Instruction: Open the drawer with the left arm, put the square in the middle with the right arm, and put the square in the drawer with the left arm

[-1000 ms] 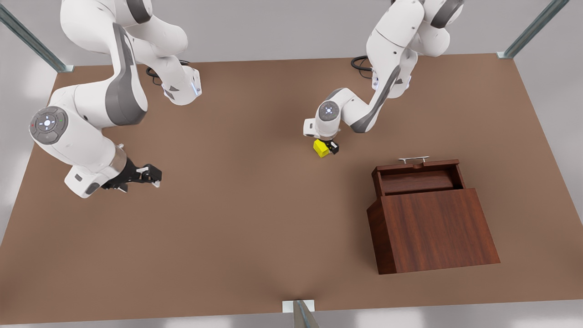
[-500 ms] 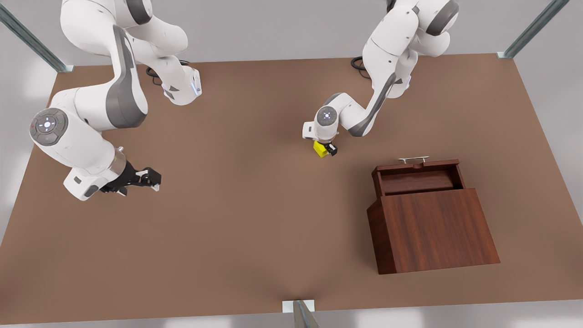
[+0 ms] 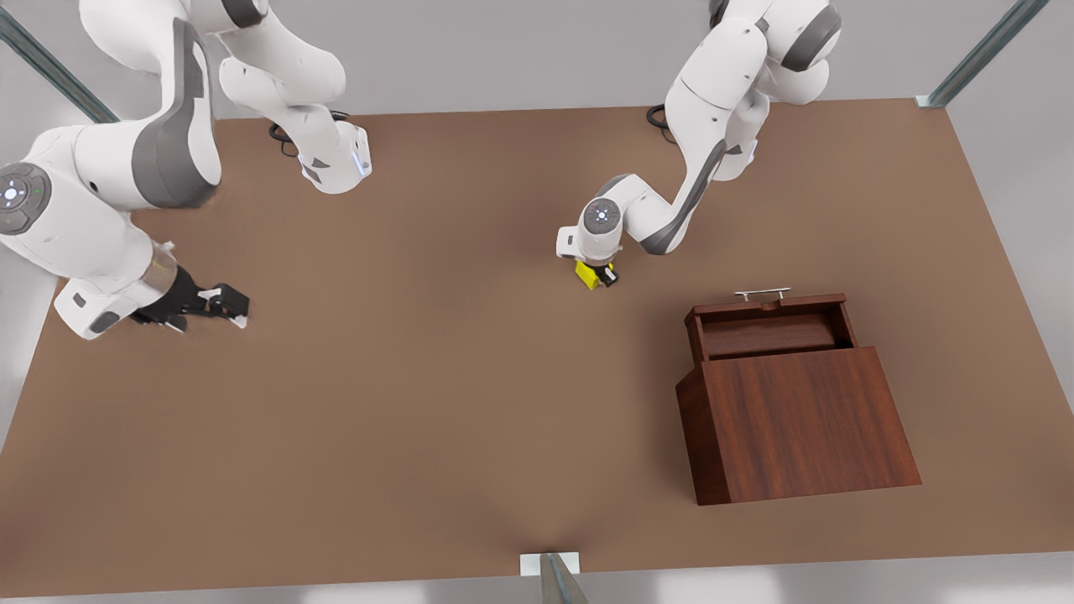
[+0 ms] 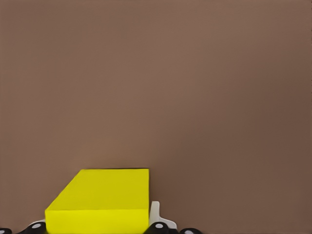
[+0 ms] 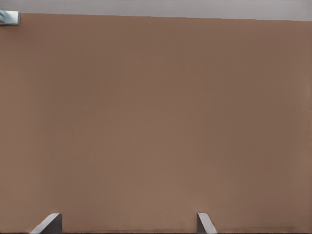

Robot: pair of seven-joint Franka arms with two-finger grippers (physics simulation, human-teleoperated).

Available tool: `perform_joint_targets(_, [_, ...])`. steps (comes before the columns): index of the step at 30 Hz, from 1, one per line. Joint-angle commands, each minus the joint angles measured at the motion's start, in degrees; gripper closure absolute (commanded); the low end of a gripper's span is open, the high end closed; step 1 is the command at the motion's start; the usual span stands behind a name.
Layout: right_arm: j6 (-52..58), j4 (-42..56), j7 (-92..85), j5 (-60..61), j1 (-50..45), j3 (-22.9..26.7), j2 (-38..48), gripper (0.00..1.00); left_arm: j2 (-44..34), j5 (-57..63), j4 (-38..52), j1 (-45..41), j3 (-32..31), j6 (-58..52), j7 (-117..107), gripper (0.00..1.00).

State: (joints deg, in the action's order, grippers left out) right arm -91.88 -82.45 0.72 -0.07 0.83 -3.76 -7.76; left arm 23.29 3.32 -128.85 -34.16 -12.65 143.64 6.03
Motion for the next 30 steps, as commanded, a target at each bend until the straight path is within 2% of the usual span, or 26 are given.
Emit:
perform_joint_targets(1, [0.0,-0.1,0.0,-0.4,0.6,-0.5,0.2,0.0,0.0,-0.5,0.0,0.1,0.0,0.0,0.0,0.33])
perform_joint_targets(12, [-0.4,1.5,0.3,-0.8,1.1,-0.2,-3.1,0.0,-0.6,-0.2,0.1,0.1,0.1,-0.9,-0.4,0.36])
perform_joint_targets(16, [-0.3,1.5,-0.3,-0.8,1.2,-0.2,-3.0,0.0,-5.9,-0.8,3.7,0.6,1.5,-7.1,-5.7,0.36])
perform_joint_targets(17, [-0.1,1.6,-0.3,-0.8,1.2,-0.2,-3.0,0.0,-7.2,-0.8,3.8,0.6,1.9,-7.8,-6.8,0.4])
perform_joint_targets(19, [-0.1,1.6,-0.1,-0.8,1.2,-0.2,-3.0,0.0,-8.5,-0.8,3.8,0.7,2.2,-9.3,-8.4,0.37])
perform_joint_targets(21, [-0.4,1.6,-0.2,-0.7,1.2,-0.2,-3.1,0.0,-10.6,-0.8,8.7,0.9,3.2,-20.9,-10.7,0.37])
perform_joint_targets(24, [-0.1,1.8,0.3,-0.6,1.1,-0.2,-2.9,0.0,-13.8,-1.0,11.0,2.5,4.8,-26.6,-16.6,0.33])
perform_joint_targets(26, [0.0,1.7,0.4,-0.6,1.1,-0.2,-2.9,0.0,-15.2,-1.1,15.3,3.4,7.5,-32.2,-20.6,0.34])
perform_joint_targets(28, [-0.2,1.7,0.3,-0.5,1.1,-0.2,-3.0,0.0,-15.6,-1.1,21.4,8.2,7.8,-37.2,-24.1,0.34])
perform_joint_targets(30, [-0.3,1.7,0.4,-0.5,1.1,-0.2,-3.1,0.0,-16.2,-1.1,25.5,9.0,13.4,-39.7,-26.1,0.34])
